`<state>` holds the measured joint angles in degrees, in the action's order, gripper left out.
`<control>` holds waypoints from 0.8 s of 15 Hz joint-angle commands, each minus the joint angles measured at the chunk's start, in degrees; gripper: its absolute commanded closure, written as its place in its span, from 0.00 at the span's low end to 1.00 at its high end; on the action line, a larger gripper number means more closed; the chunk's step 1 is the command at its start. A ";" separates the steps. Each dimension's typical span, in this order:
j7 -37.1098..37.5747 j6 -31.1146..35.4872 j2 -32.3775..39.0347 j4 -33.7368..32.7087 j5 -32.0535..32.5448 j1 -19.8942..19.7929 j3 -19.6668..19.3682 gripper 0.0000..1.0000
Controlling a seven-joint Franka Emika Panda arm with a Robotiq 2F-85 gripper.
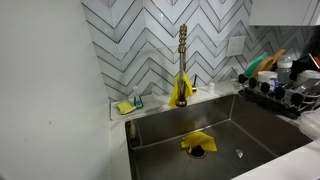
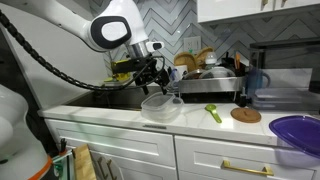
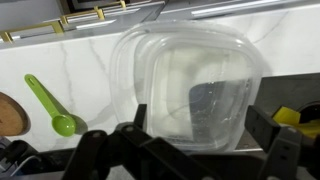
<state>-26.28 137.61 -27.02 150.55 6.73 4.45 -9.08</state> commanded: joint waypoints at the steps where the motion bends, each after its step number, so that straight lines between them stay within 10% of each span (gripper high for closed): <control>1: -3.18 2.79 0.62 1.49 -1.73 -0.45 -1.94 0.00; 9: -3.30 11.47 6.56 2.16 -9.11 0.73 -5.00 0.00; 12: -4.57 13.56 8.87 1.90 -13.18 1.33 -5.31 0.32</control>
<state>-28.55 148.52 -20.23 152.03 -2.29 4.63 -13.29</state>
